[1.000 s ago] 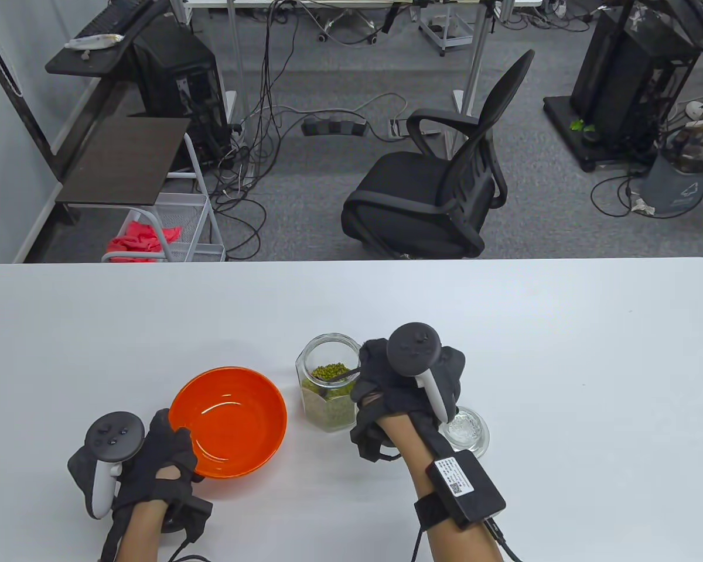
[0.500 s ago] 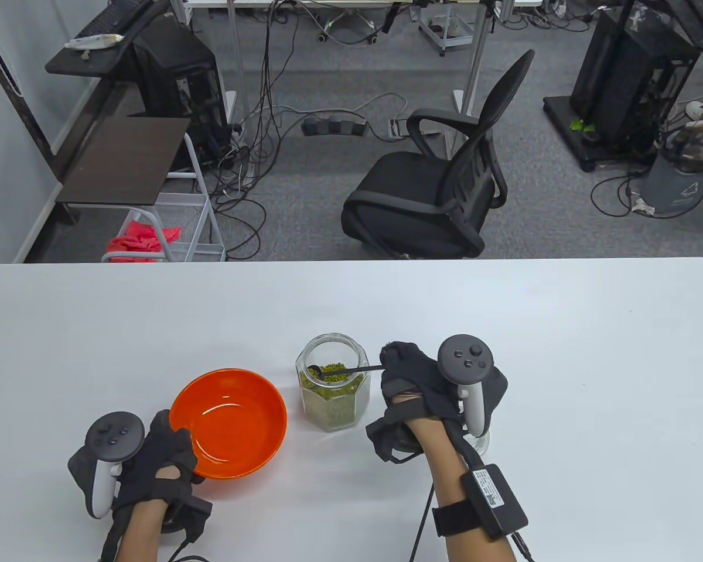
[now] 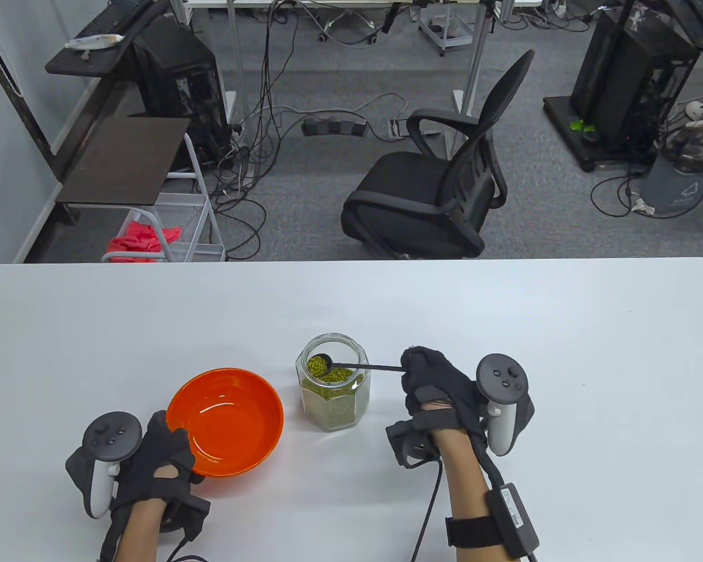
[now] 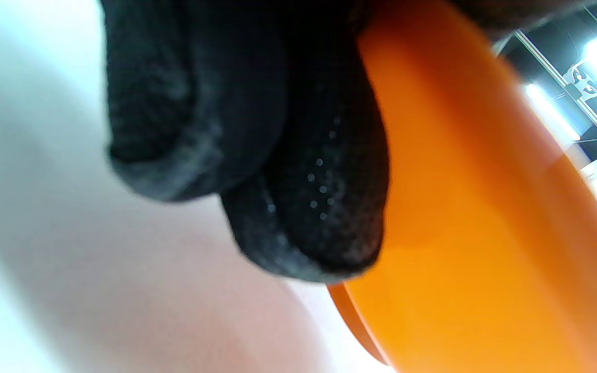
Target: Portion mung beans with measuring scoop (Bowl in hand)
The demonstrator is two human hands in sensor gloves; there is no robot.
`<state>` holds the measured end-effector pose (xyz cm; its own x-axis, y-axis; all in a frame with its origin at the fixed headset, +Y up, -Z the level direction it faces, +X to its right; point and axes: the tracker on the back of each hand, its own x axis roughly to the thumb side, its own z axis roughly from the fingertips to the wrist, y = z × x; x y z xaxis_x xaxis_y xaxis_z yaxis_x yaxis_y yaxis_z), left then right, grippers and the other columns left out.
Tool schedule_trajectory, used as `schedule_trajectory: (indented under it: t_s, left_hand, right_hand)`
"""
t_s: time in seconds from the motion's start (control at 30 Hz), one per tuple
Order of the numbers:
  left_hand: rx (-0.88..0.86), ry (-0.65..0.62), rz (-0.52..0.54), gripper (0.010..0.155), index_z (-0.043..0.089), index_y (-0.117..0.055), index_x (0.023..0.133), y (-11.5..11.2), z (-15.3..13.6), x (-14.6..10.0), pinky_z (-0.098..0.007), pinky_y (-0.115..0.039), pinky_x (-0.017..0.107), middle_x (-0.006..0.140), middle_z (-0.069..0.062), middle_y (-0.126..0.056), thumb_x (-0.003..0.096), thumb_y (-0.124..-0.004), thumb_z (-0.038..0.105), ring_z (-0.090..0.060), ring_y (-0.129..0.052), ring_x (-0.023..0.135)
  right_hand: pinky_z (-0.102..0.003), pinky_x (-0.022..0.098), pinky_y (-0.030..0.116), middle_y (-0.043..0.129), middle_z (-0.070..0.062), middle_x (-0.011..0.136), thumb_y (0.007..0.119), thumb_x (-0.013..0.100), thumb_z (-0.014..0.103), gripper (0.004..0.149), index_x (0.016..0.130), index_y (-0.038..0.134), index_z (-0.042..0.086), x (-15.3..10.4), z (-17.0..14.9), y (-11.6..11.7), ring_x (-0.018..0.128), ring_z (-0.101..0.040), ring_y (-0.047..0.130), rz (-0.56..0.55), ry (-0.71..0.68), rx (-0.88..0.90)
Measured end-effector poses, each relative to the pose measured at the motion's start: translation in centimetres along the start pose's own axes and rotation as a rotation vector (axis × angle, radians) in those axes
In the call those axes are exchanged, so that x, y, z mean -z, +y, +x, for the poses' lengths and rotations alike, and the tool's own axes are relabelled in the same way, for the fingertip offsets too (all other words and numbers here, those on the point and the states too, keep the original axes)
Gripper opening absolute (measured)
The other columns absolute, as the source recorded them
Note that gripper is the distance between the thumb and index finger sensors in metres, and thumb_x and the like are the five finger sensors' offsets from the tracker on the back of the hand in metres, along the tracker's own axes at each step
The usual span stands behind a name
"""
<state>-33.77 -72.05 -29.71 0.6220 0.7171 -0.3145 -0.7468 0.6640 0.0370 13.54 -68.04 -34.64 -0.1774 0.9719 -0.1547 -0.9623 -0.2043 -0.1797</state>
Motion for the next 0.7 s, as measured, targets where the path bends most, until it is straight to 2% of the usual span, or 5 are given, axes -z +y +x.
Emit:
schedule_trajectory:
  t_s: [0.33, 0.7]
  left_hand:
    - [-0.018, -0.006, -0.013, 0.065, -0.001, -0.046, 0.103, -0.1, 0.0, 0.0, -0.016, -0.101, 0.013, 0.084, -0.011, -0.083, 0.0525, -0.068, 0.033, -0.009, -0.116, 0.019]
    - [-0.02, -0.015, -0.034, 0.065, -0.002, -0.047, 0.103, -0.6, 0.1, 0.1, -0.015, -0.101, 0.012, 0.083, -0.012, -0.083, 0.0526, -0.068, 0.033, -0.008, -0.116, 0.018]
  right_hand:
    - [-0.052, 0.029, 0.083, 0.093, -0.013, 0.046, 0.071, 0.047, 0.027, 0.04, 0.08, 0.08, 0.006, -0.8, -0.4, -1.3, 0.02, -0.018, 0.092, -0.015, -0.018, 0.086]
    - [-0.052, 0.029, 0.083, 0.093, -0.013, 0.047, 0.071, 0.047, 0.027, 0.04, 0.08, 0.08, 0.006, -1.8, 0.6, -1.0, 0.02, -0.018, 0.092, 0.006, -0.077, 0.118]
